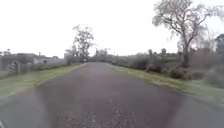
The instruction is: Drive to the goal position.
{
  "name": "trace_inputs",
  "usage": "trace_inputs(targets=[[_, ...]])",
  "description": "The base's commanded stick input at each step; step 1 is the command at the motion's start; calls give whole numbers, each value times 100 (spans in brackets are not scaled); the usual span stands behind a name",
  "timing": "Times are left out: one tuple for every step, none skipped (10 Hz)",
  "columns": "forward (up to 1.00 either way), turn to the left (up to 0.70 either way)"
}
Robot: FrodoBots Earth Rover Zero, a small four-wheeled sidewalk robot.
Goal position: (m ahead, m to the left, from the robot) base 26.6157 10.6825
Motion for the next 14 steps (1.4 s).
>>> trace_inputs(targets=[[70, -35], [70, -32], [70, -32], [70, -12], [70, 0], [70, 0], [70, 0], [70, 0], [70, 0], [70, 0], [70, 0], [70, 0], [70, 8], [70, 22]])
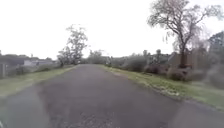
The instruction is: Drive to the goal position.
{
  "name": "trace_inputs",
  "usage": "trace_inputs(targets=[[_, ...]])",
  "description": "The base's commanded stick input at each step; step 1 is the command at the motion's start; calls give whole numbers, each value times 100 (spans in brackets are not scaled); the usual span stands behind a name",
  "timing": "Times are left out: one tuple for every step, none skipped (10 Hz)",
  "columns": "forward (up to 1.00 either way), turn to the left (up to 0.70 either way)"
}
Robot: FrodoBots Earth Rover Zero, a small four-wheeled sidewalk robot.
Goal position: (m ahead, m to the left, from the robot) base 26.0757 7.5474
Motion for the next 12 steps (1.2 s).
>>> trace_inputs(targets=[[70, 33], [70, 19], [70, 5], [70, 1], [70, 0], [70, 0], [70, 0], [70, 0], [70, 0], [70, 0], [70, 0], [70, 0]])
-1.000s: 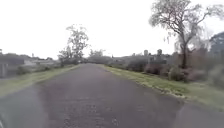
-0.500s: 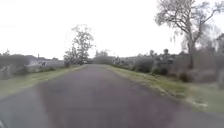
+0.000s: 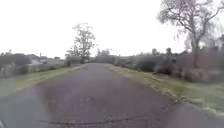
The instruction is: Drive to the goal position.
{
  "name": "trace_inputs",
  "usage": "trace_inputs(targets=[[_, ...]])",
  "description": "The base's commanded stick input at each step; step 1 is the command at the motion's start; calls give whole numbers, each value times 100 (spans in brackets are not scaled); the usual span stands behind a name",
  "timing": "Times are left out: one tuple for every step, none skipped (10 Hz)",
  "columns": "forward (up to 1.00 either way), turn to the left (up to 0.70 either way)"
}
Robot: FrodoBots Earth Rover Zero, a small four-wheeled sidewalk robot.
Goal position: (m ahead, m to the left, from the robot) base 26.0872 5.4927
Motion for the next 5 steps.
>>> trace_inputs(targets=[[70, 0], [70, 0], [70, 0], [70, 0], [70, 0]])
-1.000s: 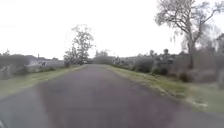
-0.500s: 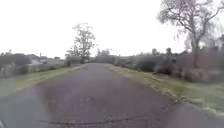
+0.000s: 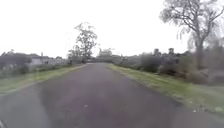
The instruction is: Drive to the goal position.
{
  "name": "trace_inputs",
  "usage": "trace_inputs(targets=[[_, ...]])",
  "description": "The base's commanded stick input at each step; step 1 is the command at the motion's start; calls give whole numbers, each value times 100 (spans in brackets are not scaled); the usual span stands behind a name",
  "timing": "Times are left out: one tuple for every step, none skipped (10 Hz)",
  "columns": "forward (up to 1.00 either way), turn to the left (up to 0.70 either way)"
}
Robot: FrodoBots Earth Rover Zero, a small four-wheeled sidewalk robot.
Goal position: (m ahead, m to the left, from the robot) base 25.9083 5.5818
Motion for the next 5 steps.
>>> trace_inputs(targets=[[70, 0], [70, 0], [70, 0], [70, 0], [70, 0]])
